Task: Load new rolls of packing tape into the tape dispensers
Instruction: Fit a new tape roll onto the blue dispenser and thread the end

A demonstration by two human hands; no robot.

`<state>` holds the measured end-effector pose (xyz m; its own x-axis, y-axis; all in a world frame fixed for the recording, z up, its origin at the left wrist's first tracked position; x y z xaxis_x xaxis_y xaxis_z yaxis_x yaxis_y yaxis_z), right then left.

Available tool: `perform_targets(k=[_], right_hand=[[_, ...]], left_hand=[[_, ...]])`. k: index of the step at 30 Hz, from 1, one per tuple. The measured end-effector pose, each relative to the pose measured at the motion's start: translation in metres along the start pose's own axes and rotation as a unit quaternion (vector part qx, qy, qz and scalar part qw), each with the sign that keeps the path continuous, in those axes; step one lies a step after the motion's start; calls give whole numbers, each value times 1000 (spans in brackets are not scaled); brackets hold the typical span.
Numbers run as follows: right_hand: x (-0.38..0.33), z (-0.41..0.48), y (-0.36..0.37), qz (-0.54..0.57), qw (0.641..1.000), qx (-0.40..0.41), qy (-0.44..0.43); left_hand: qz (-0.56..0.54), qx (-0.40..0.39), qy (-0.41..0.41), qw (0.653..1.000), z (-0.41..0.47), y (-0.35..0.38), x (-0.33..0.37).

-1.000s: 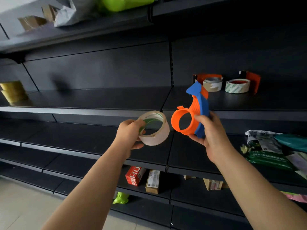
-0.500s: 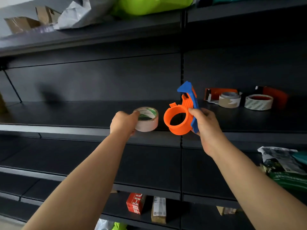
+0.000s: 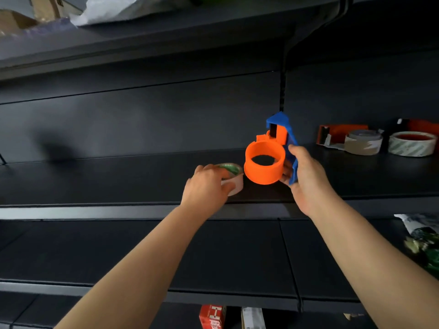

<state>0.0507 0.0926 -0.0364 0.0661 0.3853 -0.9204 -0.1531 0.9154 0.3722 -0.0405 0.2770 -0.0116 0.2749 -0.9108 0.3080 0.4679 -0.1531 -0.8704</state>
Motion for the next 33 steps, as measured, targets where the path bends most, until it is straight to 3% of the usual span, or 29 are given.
perform_targets(k=[6,8,11,14,20,24,28,33], right_hand=[[13,1,13,4,1000,-1,13],[14,-2,21,5,1000,-17,14],[15,-13,36,-8,998,-55,12],[19,-31,61,-24,993,-117,14],[33,-95,143,-53,963,-262,29],[48,-148,199,-60,936,-347,27],[73,-201,253,-34,919,-389,49],[95,-251,338,-10,923,-382,51]], left_hand=[[-44,-26,-61,997,40,11,-40],[-58,9,-56,997,40,2,-41],[-160,99,-69,980,23,-28,-41],[-276,66,-161,945,-5,-46,-52],[-220,129,-263,931,-92,-102,-96],[-217,145,-345,902,-145,-132,-153],[-248,188,-392,866,-197,-167,-217],[-257,221,-423,840,-245,-216,-295]])
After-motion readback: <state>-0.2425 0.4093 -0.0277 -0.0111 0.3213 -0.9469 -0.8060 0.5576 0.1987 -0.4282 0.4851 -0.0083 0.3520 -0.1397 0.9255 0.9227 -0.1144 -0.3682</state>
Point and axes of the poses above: each hand's wrist, its own z-axis towards the middle knuckle, its own y-axis out of the palm, x = y × z, the point moved 8 cm from there along z, towards the middle knuckle, and after that the axes turned 8 degrees about -y, right-handed, at the moved point
